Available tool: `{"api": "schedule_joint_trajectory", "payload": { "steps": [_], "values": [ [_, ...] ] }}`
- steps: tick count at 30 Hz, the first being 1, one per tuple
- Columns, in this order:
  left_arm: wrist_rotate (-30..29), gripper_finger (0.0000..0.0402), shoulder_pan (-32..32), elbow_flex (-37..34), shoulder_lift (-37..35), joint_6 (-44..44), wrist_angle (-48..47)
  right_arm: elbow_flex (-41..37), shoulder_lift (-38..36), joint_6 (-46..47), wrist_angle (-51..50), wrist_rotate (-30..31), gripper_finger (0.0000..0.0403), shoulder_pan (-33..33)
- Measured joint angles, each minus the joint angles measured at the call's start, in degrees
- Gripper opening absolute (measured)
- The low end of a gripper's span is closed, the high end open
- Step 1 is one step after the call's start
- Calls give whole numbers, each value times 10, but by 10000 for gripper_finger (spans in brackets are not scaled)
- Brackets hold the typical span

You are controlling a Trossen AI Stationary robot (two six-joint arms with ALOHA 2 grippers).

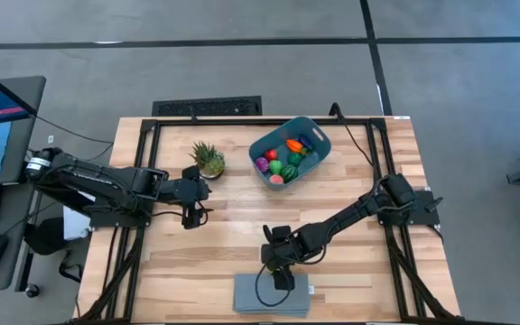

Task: Pick and placing Produce into tupperware
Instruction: Put the cabbage into the bin

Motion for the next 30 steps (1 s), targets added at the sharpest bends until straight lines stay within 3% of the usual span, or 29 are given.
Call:
{"api": "schedule_joint_trajectory", "payload": {
  "steps": [11, 30],
  "values": [
    [0, 274, 0, 0, 0, -1, 0, 0, 0, 21, -2, 1, 273, 0],
    [0, 274, 0, 0, 0, -7, 0, -1, -15, 90, 5, 43, 270, 0]
  ]
}}
